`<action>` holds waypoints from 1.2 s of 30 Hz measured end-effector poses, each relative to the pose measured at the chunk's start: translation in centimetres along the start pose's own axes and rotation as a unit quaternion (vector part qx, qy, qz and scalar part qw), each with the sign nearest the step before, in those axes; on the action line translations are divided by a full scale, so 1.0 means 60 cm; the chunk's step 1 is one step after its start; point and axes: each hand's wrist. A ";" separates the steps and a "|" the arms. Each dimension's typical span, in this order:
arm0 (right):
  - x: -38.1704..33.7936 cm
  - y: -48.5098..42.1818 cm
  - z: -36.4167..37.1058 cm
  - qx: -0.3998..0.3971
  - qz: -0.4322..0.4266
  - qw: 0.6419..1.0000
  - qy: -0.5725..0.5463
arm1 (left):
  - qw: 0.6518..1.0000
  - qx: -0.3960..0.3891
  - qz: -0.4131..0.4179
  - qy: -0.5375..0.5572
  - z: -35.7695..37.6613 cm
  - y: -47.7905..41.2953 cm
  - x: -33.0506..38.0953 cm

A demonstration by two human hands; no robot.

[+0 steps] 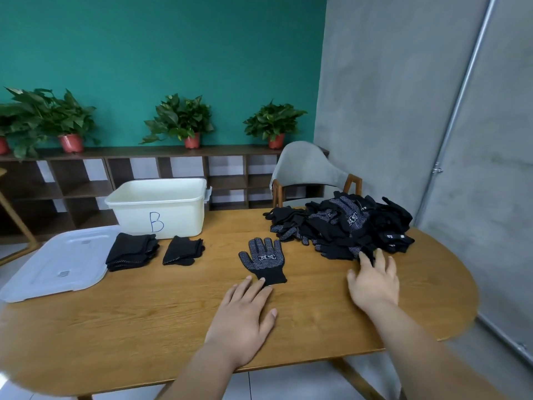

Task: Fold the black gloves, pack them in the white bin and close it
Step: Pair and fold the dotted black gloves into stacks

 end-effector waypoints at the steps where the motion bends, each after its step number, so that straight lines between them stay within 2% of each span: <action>1: 0.006 -0.010 -0.006 -0.012 -0.010 1.000 0.016 | 1.000 0.001 0.000 0.000 0.001 -0.001 0.000; 7: -0.016 -0.006 -0.029 0.075 -0.185 0.976 0.088 | 0.999 0.015 -0.033 -0.006 0.002 -0.005 0.001; 12: -0.090 0.025 -0.057 0.041 -0.271 0.962 -0.020 | 0.997 0.017 -0.062 -0.045 -0.003 0.001 0.006; 18: -0.192 0.032 -0.143 0.018 -0.261 0.933 -0.247 | 0.995 0.003 -0.070 -0.070 -0.023 0.015 -0.002; 24: -0.219 0.047 -0.179 0.016 -0.154 0.857 -0.492 | 0.991 0.007 -0.106 -0.078 -0.042 0.055 -0.061; 25: -0.209 0.049 -0.164 0.026 -0.130 0.865 -0.484 | 0.991 0.010 -0.112 -0.076 -0.043 0.063 -0.067; 26: -0.196 0.049 -0.142 0.034 -0.111 0.888 -0.446 | 0.990 0.014 -0.117 -0.073 -0.043 0.071 -0.069; 28: -0.161 0.058 -0.087 0.003 -0.082 0.952 -0.295 | 0.990 0.023 -0.126 -0.065 -0.043 0.081 -0.070; 30: -0.132 0.089 -0.035 -0.065 -0.063 0.989 -0.118 | 0.990 0.026 -0.129 -0.060 -0.042 0.085 -0.069; 31: -0.120 0.108 -0.012 -0.077 -0.065 0.994 -0.037 | 0.990 0.027 -0.128 -0.057 -0.043 0.086 -0.069; 33: -0.104 0.143 0.020 -0.040 -0.090 0.992 0.083 | 0.990 0.031 -0.126 -0.053 -0.043 0.086 -0.069; 36: -0.099 0.168 0.045 0.044 -0.139 0.982 0.123 | 0.991 0.037 -0.122 -0.044 -0.038 0.088 -0.071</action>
Point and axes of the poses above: each hand's wrist, its own y-axis away from the middle knuckle, its own z-axis out of the palm, x = y × z, and after that the axes turned 1 degree about -z, right-handed
